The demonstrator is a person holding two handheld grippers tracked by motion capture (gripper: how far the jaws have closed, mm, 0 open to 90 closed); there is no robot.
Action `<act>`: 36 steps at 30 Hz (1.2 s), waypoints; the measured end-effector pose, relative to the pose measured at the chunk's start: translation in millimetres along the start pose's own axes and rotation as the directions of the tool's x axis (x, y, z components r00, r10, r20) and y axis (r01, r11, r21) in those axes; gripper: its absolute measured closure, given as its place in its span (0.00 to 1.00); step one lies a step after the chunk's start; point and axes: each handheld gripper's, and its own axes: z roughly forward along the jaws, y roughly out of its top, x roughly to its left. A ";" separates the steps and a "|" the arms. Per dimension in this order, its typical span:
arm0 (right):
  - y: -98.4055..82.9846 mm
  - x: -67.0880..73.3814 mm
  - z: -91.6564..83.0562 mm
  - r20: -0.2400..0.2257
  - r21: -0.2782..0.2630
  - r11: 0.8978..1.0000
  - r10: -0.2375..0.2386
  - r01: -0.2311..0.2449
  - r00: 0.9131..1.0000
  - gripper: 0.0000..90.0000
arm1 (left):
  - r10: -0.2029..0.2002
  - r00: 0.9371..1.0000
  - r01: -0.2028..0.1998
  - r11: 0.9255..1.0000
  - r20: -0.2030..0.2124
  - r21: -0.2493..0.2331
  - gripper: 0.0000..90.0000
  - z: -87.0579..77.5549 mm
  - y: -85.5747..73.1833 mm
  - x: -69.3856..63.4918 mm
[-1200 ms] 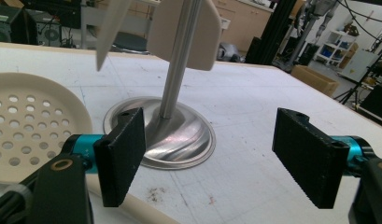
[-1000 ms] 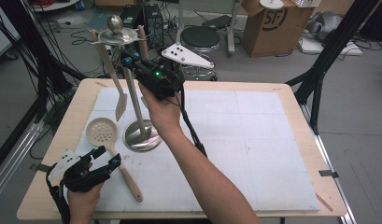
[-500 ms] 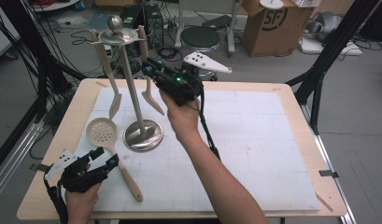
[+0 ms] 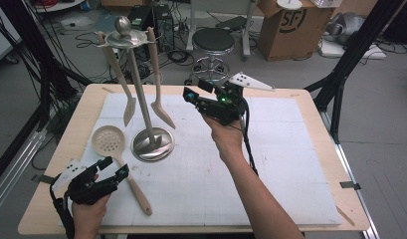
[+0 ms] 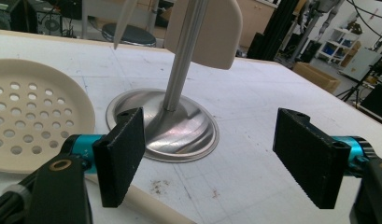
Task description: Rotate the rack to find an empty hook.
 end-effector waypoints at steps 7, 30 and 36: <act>-9.2 -13.0 -24.5 0.058 0.018 1.000 0.009 -0.010 0.998 0.29 | 0.007 1.000 -0.007 1.000 0.003 0.006 0.29 2.7 0.0 -1.0; -62.6 -35.4 -84.4 0.197 0.083 0.994 0.058 -0.075 0.979 0.27 | 0.021 1.000 -0.021 1.000 0.010 0.021 0.29 7.2 -1.0 -6.7; -76.6 -37.6 -100.8 0.213 0.100 0.992 0.054 -0.076 0.976 0.27 | 0.020 1.000 -0.021 0.999 0.014 0.026 0.29 9.7 -1.9 -9.4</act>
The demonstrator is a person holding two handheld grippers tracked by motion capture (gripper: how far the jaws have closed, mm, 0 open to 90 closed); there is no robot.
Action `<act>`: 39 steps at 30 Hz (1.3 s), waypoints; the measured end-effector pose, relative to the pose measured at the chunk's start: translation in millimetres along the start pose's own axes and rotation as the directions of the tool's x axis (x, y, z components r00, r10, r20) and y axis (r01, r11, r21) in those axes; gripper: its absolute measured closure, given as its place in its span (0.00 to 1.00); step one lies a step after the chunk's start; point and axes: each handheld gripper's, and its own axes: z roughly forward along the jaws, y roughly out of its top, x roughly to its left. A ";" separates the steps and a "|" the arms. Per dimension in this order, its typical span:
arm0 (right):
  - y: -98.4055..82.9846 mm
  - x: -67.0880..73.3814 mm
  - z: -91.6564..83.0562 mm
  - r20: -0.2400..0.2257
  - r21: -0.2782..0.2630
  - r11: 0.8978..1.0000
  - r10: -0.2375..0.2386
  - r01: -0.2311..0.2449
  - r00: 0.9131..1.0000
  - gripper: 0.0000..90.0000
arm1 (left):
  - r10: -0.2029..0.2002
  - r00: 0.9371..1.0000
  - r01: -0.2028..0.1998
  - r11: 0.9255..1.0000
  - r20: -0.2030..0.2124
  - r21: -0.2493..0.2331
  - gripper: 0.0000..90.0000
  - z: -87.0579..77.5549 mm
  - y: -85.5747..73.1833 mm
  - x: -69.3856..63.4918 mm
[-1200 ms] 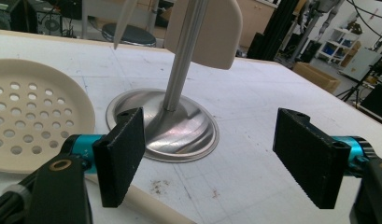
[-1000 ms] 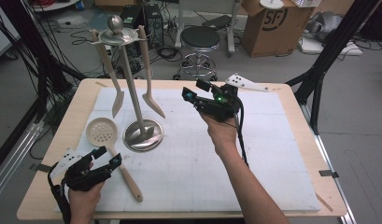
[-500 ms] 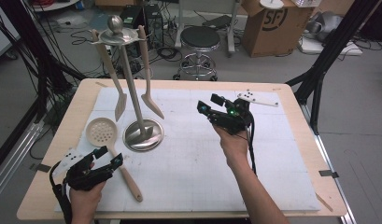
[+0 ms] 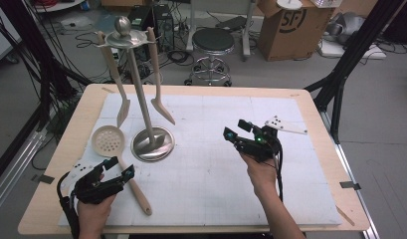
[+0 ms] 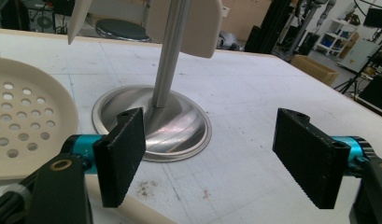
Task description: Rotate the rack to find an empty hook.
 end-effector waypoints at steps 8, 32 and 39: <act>-24.8 -19.9 -30.9 0.042 0.015 1.000 0.012 -0.013 0.999 0.27 | -0.001 1.000 0.001 1.000 0.008 0.009 0.29 1.2 -1.6 -3.1; -64.6 -53.5 -100.5 0.102 -0.006 0.998 0.064 -0.064 0.993 0.27 | 0.006 0.999 -0.009 0.998 0.038 0.064 0.29 17.2 -5.6 -6.1; -71.1 -61.8 -108.4 0.063 -0.067 0.989 0.134 -0.130 0.989 0.27 | 0.008 1.000 -0.010 0.998 0.027 0.059 0.29 17.1 -3.8 -5.2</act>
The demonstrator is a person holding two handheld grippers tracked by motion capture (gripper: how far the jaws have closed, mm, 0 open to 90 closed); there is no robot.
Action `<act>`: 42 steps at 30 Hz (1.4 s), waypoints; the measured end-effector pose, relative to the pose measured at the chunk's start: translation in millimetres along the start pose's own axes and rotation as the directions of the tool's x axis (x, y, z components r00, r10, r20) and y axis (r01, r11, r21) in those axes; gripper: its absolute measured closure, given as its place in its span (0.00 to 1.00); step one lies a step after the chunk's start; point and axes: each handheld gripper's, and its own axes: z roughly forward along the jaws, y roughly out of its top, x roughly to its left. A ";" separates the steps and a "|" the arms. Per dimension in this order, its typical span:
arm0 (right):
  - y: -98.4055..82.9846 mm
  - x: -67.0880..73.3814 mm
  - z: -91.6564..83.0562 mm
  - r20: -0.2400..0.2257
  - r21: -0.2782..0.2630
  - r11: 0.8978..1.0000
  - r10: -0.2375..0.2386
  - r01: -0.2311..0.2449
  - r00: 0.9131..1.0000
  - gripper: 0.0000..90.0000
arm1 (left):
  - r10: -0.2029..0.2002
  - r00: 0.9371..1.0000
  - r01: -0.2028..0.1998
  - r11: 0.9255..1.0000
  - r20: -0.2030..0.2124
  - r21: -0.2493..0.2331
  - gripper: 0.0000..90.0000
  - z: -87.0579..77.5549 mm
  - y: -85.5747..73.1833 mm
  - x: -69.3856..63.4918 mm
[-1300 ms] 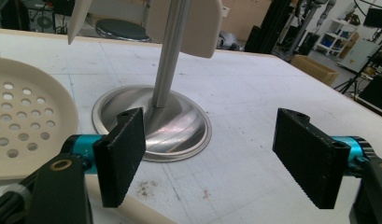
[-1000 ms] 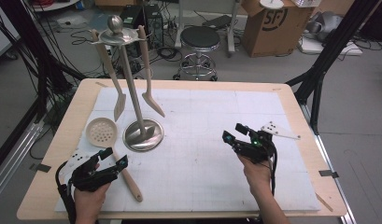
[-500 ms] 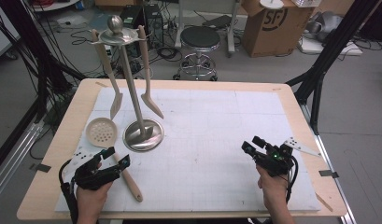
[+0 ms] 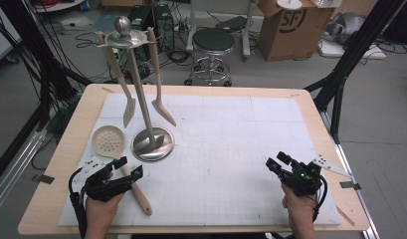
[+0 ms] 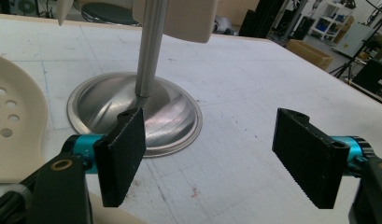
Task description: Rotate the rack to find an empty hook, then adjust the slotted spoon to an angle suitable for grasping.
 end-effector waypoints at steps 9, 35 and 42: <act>1.4 2.3 -2.8 0.001 -0.006 1.000 -0.005 0.005 1.000 0.27 | -0.041 0.999 0.040 0.998 0.016 0.039 0.49 -4.5 -2.7 9.2; 0.3 5.6 -5.4 0.026 -0.001 1.000 -0.031 0.032 0.999 0.28 | -0.012 0.990 -0.033 0.952 0.143 0.305 1.00 -36.4 -33.5 25.4; -0.5 6.1 -5.5 0.036 0.001 0.999 -0.039 0.039 0.999 0.30 | -0.027 0.988 -0.033 0.927 0.155 0.375 1.00 -34.3 -45.9 23.4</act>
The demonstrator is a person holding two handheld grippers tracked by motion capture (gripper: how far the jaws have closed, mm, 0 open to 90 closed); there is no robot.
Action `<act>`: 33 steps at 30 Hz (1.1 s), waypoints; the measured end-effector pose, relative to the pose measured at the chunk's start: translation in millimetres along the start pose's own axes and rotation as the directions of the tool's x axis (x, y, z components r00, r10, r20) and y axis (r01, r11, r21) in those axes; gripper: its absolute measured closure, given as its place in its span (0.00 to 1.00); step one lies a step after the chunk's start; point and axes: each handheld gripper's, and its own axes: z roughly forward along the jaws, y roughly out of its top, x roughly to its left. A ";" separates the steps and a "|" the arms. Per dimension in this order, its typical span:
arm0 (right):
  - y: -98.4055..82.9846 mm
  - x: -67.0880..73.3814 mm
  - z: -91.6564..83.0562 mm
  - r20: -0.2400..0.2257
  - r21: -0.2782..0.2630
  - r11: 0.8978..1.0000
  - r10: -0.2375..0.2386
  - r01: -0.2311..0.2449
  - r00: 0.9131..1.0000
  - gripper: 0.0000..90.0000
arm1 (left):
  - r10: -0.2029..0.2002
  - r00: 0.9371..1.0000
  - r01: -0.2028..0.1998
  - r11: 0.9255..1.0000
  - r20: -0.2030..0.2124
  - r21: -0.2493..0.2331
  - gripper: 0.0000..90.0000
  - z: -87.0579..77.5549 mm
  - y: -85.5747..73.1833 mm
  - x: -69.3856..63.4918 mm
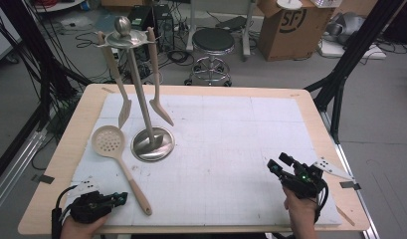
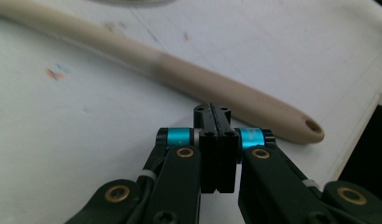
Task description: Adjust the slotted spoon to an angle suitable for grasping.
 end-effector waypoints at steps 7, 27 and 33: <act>-0.4 -0.2 1.2 0.003 -0.002 1.000 -0.003 0.003 1.000 0.30 | -0.062 0.996 0.059 0.997 0.065 0.044 1.00 11.6 7.8 -2.6; 0.9 -1.9 -1.2 0.011 0.003 1.000 -0.018 0.018 1.000 0.30 | -0.040 0.982 0.007 0.985 0.187 0.173 1.00 84.5 58.5 -19.8; 0.5 0.2 2.8 -0.008 0.031 0.999 -0.027 0.028 1.000 0.30 | -0.055 0.988 0.034 0.988 0.142 0.147 1.00 102.7 69.4 -25.7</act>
